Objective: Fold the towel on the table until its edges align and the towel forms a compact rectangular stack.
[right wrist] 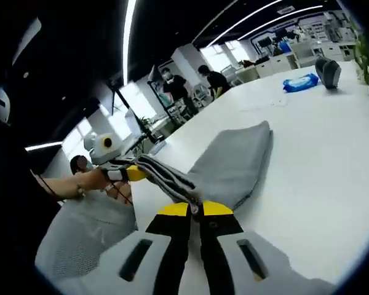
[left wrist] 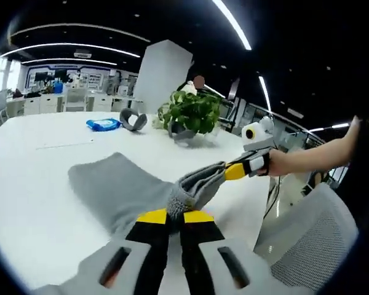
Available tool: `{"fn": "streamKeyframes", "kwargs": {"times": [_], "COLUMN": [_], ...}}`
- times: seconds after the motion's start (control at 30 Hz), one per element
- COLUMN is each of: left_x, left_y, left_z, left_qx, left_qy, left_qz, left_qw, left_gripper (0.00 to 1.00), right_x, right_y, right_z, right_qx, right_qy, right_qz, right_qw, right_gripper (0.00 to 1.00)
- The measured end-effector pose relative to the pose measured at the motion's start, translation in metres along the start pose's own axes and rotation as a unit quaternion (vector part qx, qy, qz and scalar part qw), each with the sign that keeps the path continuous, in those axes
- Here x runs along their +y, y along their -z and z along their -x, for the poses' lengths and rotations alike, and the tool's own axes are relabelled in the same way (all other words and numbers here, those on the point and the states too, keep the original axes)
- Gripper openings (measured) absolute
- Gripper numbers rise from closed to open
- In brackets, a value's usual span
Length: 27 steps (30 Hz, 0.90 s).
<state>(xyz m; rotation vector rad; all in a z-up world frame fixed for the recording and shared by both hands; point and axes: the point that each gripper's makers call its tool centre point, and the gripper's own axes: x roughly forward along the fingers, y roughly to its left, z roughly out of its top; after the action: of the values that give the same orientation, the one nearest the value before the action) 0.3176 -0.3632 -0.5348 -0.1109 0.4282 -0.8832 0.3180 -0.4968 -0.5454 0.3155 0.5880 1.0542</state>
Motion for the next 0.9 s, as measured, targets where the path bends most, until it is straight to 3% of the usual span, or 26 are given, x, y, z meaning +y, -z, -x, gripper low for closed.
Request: {"fn": "streamKeyframes", "kwargs": {"times": [0.23, 0.43, 0.7, 0.83, 0.9], "left_x": [-0.036, -0.063, -0.098, -0.098, -0.090], "left_y": [-0.023, -0.023, -0.032, -0.034, -0.031], "left_z": [0.024, 0.046, 0.076, 0.077, 0.070], "left_qx": [0.010, 0.020, 0.027, 0.028, 0.030], "left_qy": [0.073, 0.125, 0.178, 0.186, 0.180], "left_qz": [-0.060, -0.055, -0.029, -0.011, 0.013], "left_qw": [0.9955, 0.9904, 0.9832, 0.9821, 0.9832], "left_gripper": [0.05, 0.05, 0.05, 0.05, 0.05], "right_x": [0.041, 0.077, 0.120, 0.122, 0.113], "right_y": [-0.014, -0.016, -0.016, -0.014, -0.013], "right_z": [0.024, 0.042, 0.059, 0.058, 0.053], "right_qx": [-0.004, -0.001, 0.008, 0.015, 0.020], "right_qy": [-0.039, -0.070, -0.119, -0.120, -0.112], "right_qz": [0.061, 0.094, 0.098, 0.089, 0.068], "right_qw": [0.9974, 0.9931, 0.9880, 0.9887, 0.9911], "right_gripper": [0.02, 0.02, 0.02, 0.02, 0.02]}}
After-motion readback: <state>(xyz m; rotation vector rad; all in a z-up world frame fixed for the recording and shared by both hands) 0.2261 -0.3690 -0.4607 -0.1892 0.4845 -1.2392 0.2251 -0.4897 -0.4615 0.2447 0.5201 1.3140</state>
